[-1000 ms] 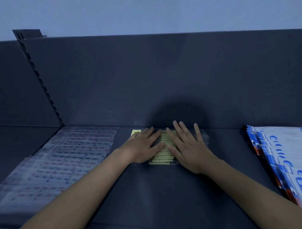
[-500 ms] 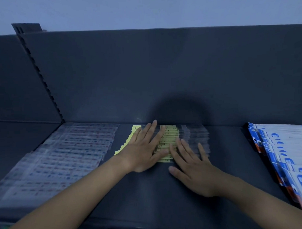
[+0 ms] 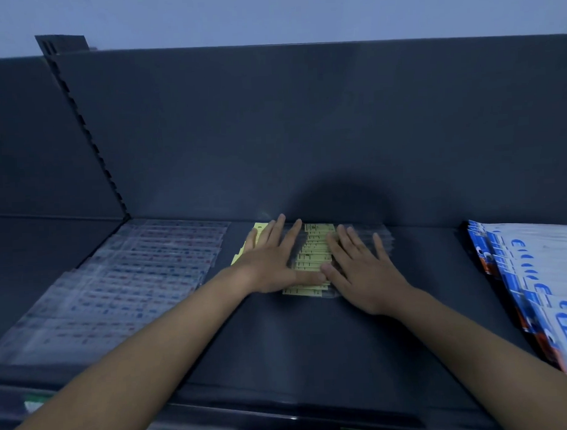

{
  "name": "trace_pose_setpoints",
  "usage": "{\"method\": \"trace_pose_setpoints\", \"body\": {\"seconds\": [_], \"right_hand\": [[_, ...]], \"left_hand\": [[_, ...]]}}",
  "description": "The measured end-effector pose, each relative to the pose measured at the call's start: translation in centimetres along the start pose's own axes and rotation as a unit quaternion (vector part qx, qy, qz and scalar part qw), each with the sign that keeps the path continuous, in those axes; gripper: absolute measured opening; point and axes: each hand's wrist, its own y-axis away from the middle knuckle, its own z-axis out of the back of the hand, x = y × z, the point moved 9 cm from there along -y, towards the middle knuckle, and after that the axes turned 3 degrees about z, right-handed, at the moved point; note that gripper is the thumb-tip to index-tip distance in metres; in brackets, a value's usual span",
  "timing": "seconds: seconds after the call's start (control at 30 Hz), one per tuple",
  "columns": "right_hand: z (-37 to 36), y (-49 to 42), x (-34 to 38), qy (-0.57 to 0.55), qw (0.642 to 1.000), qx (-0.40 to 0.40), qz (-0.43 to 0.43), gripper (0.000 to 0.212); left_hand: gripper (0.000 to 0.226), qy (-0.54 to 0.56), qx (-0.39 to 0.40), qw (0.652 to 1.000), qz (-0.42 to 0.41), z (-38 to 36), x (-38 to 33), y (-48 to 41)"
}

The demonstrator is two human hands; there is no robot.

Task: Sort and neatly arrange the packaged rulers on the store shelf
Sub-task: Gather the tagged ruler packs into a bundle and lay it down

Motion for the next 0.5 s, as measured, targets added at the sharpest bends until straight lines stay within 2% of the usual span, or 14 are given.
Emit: {"method": "trace_pose_setpoints", "body": {"seconds": [0.13, 0.27, 0.4, 0.5], "right_hand": [[0.5, 1.0, -0.1, 0.015, 0.999, -0.04, 0.011, 0.07], [1.4, 2.1, 0.1, 0.001, 0.996, -0.085, 0.011, 0.074], [1.1, 2.9, 0.6, 0.015, 0.996, -0.081, 0.019, 0.073], [0.7, 3.4, 0.8, 0.01, 0.998, -0.06, 0.016, 0.073]], "left_hand": [[0.101, -0.058, -0.048, 0.995, -0.062, -0.6, -1.3, 1.3], [0.104, -0.067, -0.069, 0.993, -0.07, -0.9, -1.6, 2.1], [0.103, -0.085, -0.127, 0.985, -0.083, -0.2, -1.8, 2.9], [0.098, -0.079, -0.118, 0.987, -0.08, -0.6, -1.7, 3.3]]}}
